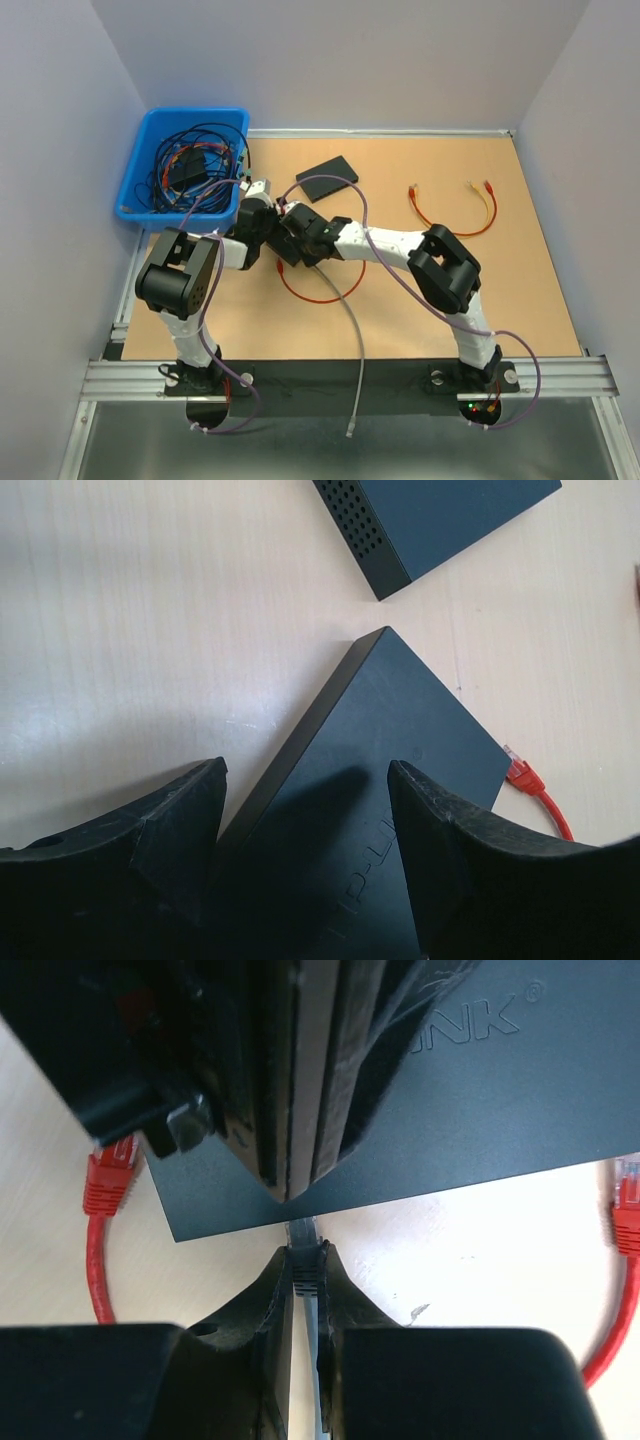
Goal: Insert the plug into the switch port
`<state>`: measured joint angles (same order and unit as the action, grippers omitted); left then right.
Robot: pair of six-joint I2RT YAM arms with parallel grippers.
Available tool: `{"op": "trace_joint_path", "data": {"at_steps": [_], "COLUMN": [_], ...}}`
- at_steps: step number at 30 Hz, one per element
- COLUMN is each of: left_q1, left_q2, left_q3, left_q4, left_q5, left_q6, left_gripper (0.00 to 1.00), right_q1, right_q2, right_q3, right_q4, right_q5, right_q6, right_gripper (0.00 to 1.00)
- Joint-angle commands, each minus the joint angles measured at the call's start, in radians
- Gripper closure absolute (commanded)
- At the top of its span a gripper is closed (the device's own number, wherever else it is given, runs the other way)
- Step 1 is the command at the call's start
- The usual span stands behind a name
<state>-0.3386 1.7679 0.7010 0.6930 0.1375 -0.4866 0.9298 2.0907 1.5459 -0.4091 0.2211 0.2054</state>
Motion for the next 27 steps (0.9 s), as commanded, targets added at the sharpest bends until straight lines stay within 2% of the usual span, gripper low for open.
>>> {"op": "trace_joint_path", "data": {"at_steps": [1, 7, 11, 14, 18, 27], "left_q1": [-0.063, -0.068, -0.068, -0.068, -0.069, -0.077], "left_q2": [0.038, 0.061, 0.071, 0.073, 0.085, 0.085], "left_q3": [-0.052, -0.038, -0.032, -0.031, -0.024, -0.021], "left_q4": [-0.245, -0.244, -0.247, -0.247, -0.248, -0.254], "left_q5": [0.134, 0.162, 0.171, 0.175, 0.183, 0.183], "left_q6": [-0.079, -0.070, -0.067, -0.067, -0.064, -0.063], "left_gripper": [0.25, 0.26, 0.26, 0.26, 0.26, 0.27], "right_q1": [-0.014, -0.014, -0.014, -0.014, -0.014, -0.019], "right_q2": [0.032, 0.060, 0.011, -0.017, -0.089, -0.035], "right_q3": [0.157, 0.214, 0.128, 0.048, -0.091, -0.021], "right_q4": [0.311, 0.329, 0.516, 0.593, 0.821, 0.854], "right_q5": [0.080, 0.034, -0.011, -0.043, -0.097, -0.065], "right_q6": [0.006, 0.005, -0.044, -0.072, -0.106, -0.141], "right_gripper": [1.00, 1.00, 1.00, 1.00, 1.00, 1.00]}}
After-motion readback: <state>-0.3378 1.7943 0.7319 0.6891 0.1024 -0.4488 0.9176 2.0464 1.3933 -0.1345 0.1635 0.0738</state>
